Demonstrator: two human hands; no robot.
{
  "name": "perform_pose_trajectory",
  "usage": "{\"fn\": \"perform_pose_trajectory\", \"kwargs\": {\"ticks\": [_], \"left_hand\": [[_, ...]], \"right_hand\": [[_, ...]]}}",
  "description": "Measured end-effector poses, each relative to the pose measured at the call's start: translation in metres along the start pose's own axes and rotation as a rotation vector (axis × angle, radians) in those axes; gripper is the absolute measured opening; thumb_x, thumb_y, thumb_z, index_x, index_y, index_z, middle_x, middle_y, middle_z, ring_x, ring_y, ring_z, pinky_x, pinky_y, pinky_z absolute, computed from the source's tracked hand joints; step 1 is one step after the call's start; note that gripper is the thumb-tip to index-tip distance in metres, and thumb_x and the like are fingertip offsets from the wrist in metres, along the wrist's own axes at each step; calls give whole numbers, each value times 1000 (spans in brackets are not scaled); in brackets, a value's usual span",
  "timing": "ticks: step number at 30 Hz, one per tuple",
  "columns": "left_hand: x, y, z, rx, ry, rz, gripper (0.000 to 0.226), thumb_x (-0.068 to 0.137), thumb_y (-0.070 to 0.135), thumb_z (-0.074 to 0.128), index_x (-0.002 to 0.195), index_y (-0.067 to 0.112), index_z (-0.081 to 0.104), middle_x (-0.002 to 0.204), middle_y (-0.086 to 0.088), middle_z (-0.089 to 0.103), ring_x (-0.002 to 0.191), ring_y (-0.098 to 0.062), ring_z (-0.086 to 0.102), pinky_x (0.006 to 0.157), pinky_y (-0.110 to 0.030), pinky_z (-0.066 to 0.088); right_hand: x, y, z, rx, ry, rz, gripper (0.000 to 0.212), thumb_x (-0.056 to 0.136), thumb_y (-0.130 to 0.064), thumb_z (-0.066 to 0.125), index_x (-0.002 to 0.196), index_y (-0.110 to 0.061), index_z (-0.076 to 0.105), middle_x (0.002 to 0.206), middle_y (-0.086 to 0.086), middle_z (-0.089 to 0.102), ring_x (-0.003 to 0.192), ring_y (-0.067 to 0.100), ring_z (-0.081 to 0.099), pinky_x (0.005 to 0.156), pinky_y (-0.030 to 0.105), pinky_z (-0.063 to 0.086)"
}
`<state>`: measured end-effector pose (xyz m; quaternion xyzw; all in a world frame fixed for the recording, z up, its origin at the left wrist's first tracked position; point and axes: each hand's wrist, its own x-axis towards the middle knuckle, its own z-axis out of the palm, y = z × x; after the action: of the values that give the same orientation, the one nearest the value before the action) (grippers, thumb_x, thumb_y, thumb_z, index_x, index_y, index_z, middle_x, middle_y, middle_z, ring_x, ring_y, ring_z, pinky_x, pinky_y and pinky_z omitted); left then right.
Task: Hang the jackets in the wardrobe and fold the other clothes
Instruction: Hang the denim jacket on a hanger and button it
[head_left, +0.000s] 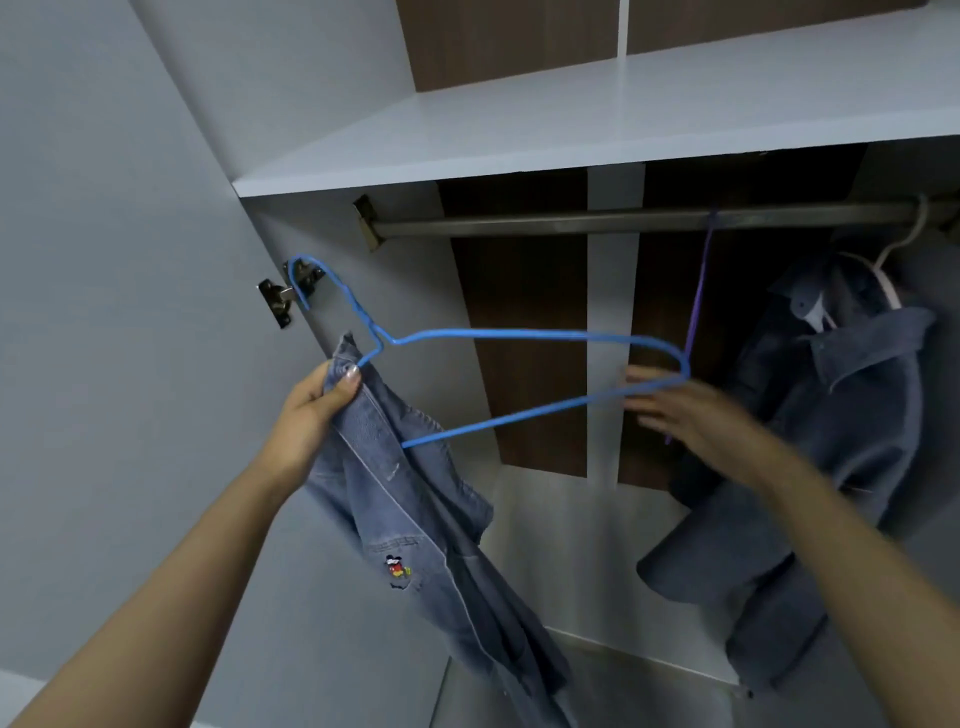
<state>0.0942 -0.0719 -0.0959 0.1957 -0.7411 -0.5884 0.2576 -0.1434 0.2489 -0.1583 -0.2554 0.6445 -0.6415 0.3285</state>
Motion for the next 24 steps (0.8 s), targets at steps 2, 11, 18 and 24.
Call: {"fn": "perform_pose_trajectory", "kwargs": {"ticks": [2,11,18,24], "left_hand": [[0,9,-1,-28,37,-4,16,99,12,48,98,15,63,85,8,72,81,-5,66,77,-19,54],[-19,49,-5,-82,-26,86,26,87,24,51,108,14,63,90,9,73,85,-5,68,76,-17,53],[-35,27,-45,245,-114,41,29,90,29,56,83,1,57,74,2,62,70,-8,58,66,-23,50],[-27,5,-29,928,-380,424,31,89,57,43,68,34,43,64,15,50,60,-2,50,60,-30,43]], "right_hand": [[9,46,37,-221,-85,99,38,97,-9,52,127,-33,57,142,-5,52,128,11,48,104,30,39],[78,115,180,-450,-445,33,21,86,2,65,106,9,61,100,13,63,97,24,63,91,49,51],[79,70,87,-395,-227,74,13,96,-14,59,87,-7,64,79,3,61,70,8,56,63,18,42],[72,-48,22,-826,-192,-134,31,90,-28,67,63,-18,58,60,-4,50,53,2,46,54,20,35]]}}
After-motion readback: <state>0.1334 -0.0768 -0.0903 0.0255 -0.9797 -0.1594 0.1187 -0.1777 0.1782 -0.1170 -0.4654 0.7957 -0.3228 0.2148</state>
